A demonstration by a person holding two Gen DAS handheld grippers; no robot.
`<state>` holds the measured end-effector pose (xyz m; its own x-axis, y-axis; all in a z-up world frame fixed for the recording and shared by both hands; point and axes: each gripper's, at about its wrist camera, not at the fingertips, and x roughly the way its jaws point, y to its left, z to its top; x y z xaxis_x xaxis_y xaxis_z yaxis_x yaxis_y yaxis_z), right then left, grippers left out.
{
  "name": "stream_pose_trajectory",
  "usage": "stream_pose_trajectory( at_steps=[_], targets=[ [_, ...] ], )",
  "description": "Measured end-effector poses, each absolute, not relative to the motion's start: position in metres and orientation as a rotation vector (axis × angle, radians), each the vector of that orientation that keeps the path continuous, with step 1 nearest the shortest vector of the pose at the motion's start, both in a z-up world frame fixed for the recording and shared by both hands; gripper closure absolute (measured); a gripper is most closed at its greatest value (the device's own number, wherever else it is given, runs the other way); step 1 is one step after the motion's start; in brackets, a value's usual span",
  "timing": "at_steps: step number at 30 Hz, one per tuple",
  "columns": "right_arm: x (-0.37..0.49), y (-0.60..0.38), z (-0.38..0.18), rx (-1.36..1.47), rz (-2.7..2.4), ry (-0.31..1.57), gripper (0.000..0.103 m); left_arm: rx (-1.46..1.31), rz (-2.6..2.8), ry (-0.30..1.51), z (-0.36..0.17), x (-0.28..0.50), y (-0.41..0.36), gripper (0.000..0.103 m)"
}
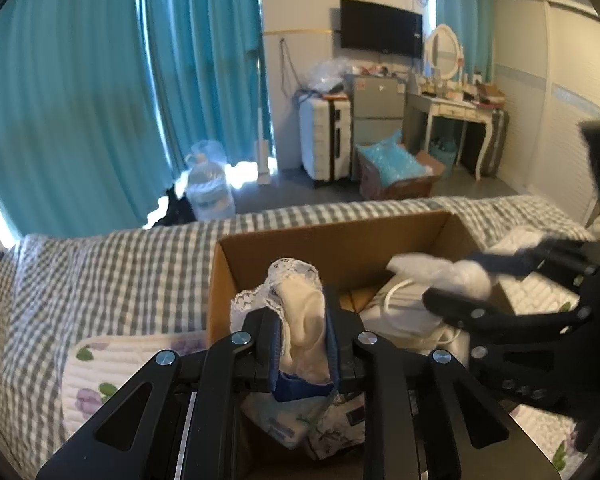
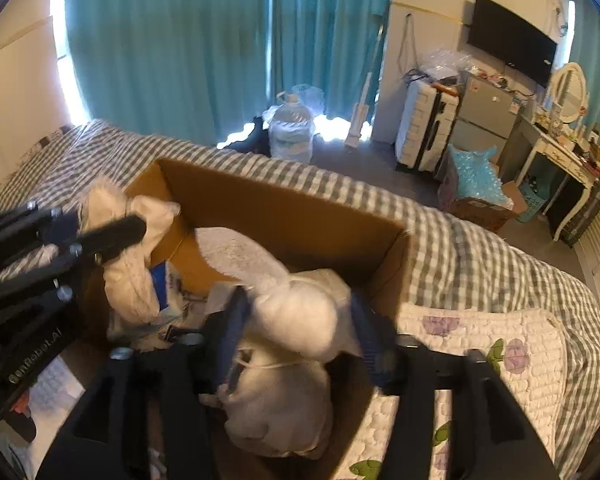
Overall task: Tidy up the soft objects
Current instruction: 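Carry the cloth and sock over the box and release both inside, then grasp the white cloth with the left gripper while the right gripper grasps the fuzzy toy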
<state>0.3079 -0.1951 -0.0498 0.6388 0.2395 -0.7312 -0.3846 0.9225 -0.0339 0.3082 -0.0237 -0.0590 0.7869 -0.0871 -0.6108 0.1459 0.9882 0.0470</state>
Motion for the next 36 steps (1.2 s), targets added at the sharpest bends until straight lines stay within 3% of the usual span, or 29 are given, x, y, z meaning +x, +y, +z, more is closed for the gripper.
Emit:
stream_pose_trajectory(
  at_steps=[2,4,7,14,16,18,20,28,36],
  targets=[
    [0.305,-0.201,-0.041,-0.171,0.348,0.773,0.031,0.102,-0.119,0.664,-0.061,0.310,-0.026,0.075],
    [0.299,-0.207,-0.027,-0.151,0.340,0.746,0.028,0.116,-0.104,0.674,-0.061,0.309,-0.026,0.048],
    [0.287,-0.213,-0.005,-0.135,0.320,0.704,0.022,0.118,-0.076,0.658,-0.052,0.299,-0.029,0.025],
    [0.236,-0.221,0.053,-0.149,0.301,0.629,0.009,0.101,-0.053,0.555,0.001,0.253,-0.020,0.020],
    [0.216,-0.223,0.071,-0.157,0.294,0.600,0.007,0.104,-0.045,0.523,0.022,0.234,-0.018,0.006],
    [0.198,-0.225,0.087,-0.156,0.288,0.577,0.005,0.101,-0.034,0.489,0.038,0.218,-0.015,0.000],
    [0.178,-0.229,0.104,-0.137,0.286,0.554,0.000,0.088,-0.018,0.441,0.055,0.196,-0.011,0.000],
    [0.108,-0.237,0.139,-0.108,0.312,0.514,0.000,0.071,-0.026,0.361,0.099,0.126,0.015,0.000],
    [0.082,-0.220,0.093,-0.162,0.341,0.543,0.000,0.076,-0.056,0.456,0.057,0.101,0.030,0.000]
  ],
)
